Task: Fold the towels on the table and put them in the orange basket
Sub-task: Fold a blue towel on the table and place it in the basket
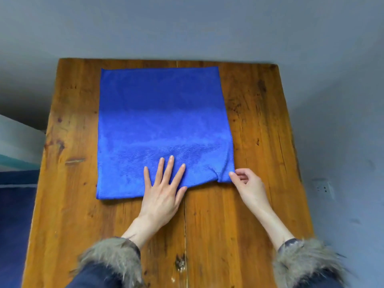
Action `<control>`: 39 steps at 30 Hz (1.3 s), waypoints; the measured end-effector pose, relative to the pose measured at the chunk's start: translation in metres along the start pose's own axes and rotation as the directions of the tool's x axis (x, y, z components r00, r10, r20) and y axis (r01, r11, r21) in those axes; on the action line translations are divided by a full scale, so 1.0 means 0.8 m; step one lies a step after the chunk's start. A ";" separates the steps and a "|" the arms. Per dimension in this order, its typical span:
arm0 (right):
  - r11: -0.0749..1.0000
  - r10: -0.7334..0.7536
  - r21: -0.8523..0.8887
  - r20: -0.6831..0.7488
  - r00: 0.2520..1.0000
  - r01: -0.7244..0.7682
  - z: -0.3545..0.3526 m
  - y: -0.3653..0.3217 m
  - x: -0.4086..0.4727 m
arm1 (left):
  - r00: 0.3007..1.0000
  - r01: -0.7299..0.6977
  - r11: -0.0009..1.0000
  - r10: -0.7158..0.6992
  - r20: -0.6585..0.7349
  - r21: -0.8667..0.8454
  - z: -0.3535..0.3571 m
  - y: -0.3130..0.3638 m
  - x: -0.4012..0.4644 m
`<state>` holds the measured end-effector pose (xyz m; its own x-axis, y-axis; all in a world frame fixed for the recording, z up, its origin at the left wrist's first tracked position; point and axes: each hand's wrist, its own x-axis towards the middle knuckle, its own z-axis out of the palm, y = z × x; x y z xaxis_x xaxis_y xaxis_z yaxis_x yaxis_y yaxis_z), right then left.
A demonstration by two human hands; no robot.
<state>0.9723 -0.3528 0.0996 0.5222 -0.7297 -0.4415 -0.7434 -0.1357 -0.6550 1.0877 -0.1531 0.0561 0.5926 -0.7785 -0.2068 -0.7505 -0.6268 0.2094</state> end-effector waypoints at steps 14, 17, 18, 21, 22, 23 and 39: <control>0.968 0.138 0.146 0.363 0.921 -0.203 -0.045 0.017 0.020 | 0.996 0.024 0.999 -0.028 0.090 0.046 0.001 -0.004 -0.004; 0.886 0.219 0.318 0.356 0.908 -0.338 -0.036 0.015 0.015 | 0.997 0.067 0.995 -0.063 0.054 -0.068 -0.007 -0.004 -0.011; 0.840 0.245 0.390 0.347 0.905 -0.377 -0.035 0.016 0.012 | 0.994 0.107 0.986 -0.105 0.029 -0.125 -0.010 -0.006 -0.017; 0.708 0.303 0.555 0.320 0.898 -0.437 -0.031 0.017 0.000 | 0.938 0.251 0.942 -0.294 -0.185 -0.224 -0.022 -0.029 -0.044; 0.660 0.323 0.599 0.318 0.891 -0.453 -0.029 0.017 -0.004 | 0.886 0.298 0.921 -0.365 -0.286 -0.252 -0.024 -0.040 -0.055; 0.619 0.353 0.627 0.316 0.881 -0.473 -0.026 0.017 -0.008 | 0.818 0.358 0.886 -0.450 -0.357 -0.295 -0.027 -0.051 -0.067; 0.514 0.551 0.659 0.236 0.801 -0.548 -0.007 -0.002 -0.005 | 0.247 0.488 -0.227 -0.890 0.383 -0.843 -0.054 -0.113 -0.073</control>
<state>0.9690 -0.3538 0.1055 0.1076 -0.5005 -0.8590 -0.3929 0.7723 -0.4992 1.1336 -0.0522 0.0907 0.7026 0.3775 -0.6032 0.7060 -0.2637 0.6573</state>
